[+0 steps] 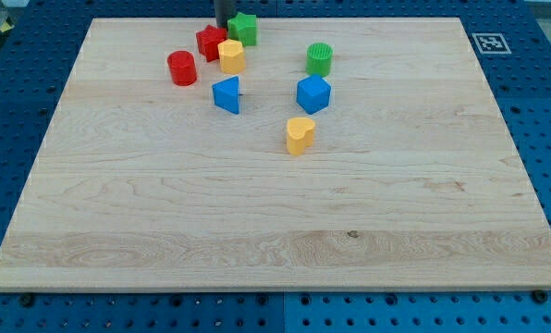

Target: Push the group of blocks towards center left

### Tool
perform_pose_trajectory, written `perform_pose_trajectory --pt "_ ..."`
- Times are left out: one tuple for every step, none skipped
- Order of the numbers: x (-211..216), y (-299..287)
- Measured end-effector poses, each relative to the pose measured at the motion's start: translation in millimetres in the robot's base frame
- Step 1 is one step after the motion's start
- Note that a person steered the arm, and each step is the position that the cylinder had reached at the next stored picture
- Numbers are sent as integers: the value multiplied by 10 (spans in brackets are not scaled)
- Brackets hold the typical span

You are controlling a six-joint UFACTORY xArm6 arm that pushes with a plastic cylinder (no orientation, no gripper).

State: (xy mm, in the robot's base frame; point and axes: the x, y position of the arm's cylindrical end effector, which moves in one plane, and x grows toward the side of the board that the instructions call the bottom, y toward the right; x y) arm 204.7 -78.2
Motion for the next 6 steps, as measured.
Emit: perform_pose_trajectory --pt "-46 101" --pt "-44 422" --pt "-44 774" --pt "-30 988" --pt "-27 1059" --pt "8 881"
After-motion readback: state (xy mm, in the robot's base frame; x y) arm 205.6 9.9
